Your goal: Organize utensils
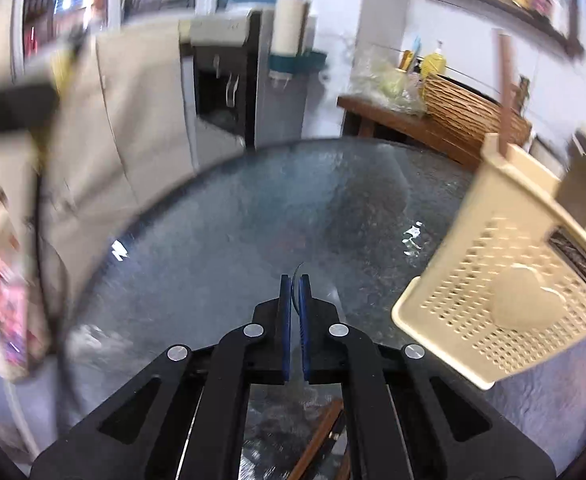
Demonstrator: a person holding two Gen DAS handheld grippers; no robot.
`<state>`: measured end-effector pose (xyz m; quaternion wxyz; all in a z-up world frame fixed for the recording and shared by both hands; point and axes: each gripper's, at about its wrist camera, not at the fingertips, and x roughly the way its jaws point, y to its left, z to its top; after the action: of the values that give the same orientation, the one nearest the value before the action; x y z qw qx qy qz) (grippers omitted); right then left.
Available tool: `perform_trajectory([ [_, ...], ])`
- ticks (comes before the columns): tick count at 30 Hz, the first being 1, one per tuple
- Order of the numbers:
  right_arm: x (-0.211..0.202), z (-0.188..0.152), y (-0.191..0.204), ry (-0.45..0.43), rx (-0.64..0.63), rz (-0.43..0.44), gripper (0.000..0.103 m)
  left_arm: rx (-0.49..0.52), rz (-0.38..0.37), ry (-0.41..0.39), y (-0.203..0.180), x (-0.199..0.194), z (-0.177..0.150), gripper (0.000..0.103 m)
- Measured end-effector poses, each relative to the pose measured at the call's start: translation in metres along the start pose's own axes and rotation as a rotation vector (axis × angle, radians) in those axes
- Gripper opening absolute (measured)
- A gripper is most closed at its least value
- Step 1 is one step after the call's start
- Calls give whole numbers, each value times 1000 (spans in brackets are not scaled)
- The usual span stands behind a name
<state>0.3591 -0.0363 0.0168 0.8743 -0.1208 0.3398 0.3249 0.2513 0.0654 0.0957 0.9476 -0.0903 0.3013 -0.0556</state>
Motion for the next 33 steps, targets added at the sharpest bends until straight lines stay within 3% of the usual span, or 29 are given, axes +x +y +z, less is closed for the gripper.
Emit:
perform_trajectory([
  [8, -58, 8, -46, -71, 195, 106, 4, 34, -12, 4, -20, 10, 4, 7],
  [11, -65, 6, -45, -73, 146, 65, 4, 36, -14, 9, -23, 14, 3, 7],
  [13, -55, 3, -34, -16, 56, 54, 5, 28, -13, 10, -22, 14, 3, 7],
  [15, -40, -8, -23, 37, -18, 38, 21, 15, -4, 6, -18, 13, 2, 7],
  [16, -34, -14, -19, 52, -40, 39, 51, 9, 3, 5, -15, 12, 2, 7],
  [17, -27, -21, -14, 66, -56, 59, 64, 7, 6, 5, -13, 11, 1, 7],
  [20, -12, -37, -1, 99, -110, 60, 44, 3, 15, 10, -9, 10, -1, 7],
  [24, 0, -59, 23, 148, -223, 71, 43, 3, 7, 14, -8, 12, 0, 7],
  [26, 5, -66, 33, 159, -272, 55, 38, -1, 4, 12, -6, 11, 0, 7],
  [29, 13, -70, 40, 179, -299, 34, 30, -5, 4, 15, -4, 12, -1, 7],
  [33, 21, -69, 42, 186, -318, 10, 28, -7, 4, 22, -2, 13, -2, 7],
])
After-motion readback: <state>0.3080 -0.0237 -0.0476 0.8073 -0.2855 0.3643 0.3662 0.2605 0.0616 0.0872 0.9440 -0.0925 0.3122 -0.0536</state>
